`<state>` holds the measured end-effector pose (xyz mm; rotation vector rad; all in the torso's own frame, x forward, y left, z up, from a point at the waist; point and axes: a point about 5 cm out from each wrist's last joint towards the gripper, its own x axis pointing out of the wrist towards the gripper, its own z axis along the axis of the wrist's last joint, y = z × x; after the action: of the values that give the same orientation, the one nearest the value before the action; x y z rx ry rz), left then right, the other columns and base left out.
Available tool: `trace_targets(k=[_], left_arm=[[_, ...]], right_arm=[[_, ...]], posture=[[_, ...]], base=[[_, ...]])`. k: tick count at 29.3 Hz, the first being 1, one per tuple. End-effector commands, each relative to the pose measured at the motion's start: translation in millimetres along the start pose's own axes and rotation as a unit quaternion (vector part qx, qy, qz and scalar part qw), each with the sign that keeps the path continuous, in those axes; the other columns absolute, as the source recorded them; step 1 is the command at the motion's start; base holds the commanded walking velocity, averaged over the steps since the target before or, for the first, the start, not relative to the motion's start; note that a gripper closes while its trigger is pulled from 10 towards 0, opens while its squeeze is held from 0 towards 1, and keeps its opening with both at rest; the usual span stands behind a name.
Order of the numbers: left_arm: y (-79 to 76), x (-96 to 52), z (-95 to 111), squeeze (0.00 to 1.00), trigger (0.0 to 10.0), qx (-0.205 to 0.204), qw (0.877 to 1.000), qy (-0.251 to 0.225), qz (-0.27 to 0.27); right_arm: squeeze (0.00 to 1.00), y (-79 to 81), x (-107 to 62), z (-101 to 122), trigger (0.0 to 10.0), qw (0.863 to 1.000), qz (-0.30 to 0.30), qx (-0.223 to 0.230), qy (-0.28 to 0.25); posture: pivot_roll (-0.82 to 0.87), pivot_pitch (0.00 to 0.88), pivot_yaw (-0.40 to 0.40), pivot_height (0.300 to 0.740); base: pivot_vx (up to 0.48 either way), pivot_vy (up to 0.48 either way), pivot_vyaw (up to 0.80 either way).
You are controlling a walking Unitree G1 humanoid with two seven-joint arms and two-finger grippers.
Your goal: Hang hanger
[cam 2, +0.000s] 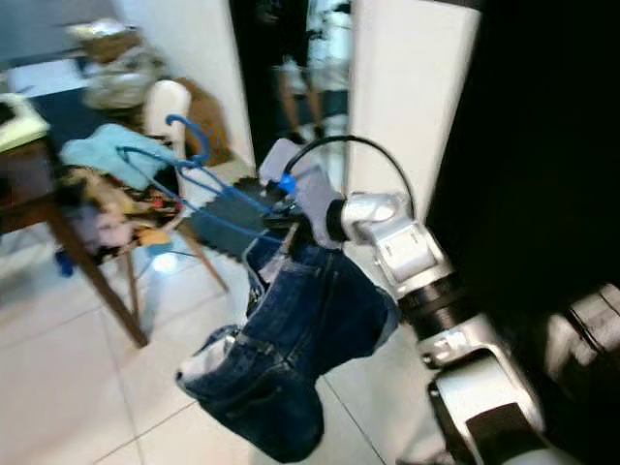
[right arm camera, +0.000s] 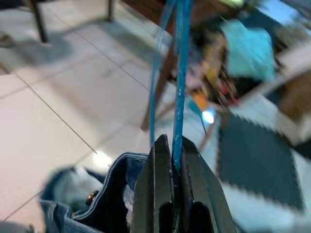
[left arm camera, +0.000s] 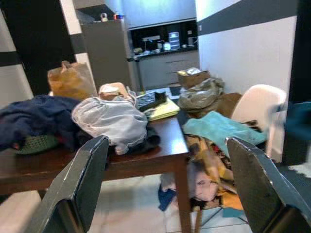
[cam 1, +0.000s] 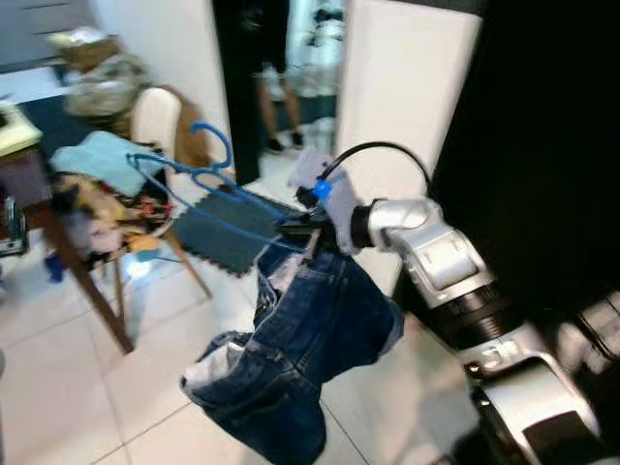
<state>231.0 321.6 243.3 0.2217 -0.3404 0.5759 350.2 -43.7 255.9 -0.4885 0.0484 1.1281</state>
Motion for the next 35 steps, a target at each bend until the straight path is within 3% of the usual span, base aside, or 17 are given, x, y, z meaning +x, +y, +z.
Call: trace_targets(k=[1, 9, 35], left_arm=[[-6.9, -0.9, 3.9, 0.0, 10.0, 0.004, 1.0, -0.008, -0.013], [-10.3, -0.7, 6.2, 0.0, 10.0, 0.008, 1.0, -0.013, -0.017], [-21.4, 8.1, 18.4, 0.0, 10.0, 0.026, 0.998, -0.038, -0.036]], right_arm=[[0.0, -7.6, -7.6, 3.7, 10.0, 1.0, -0.025, -0.009, -0.001], [0.0, -7.6, -8.8, 9.8, 10.0, 0.999, -0.027, -0.013, -0.02], [0.0, -4.2, -6.8, 43.1, 10.0, 0.994, -0.015, -0.015, -0.103]], posture=[[-0.01, 0.04, -0.001, 0.74], [-0.01, 0.037, 0.004, 0.74], [0.0, 0.027, 0.007, 0.74]], base=[[0.469, 0.0, 0.0], [0.469, 0.0, 0.1], [0.469, 0.0, 0.8]])
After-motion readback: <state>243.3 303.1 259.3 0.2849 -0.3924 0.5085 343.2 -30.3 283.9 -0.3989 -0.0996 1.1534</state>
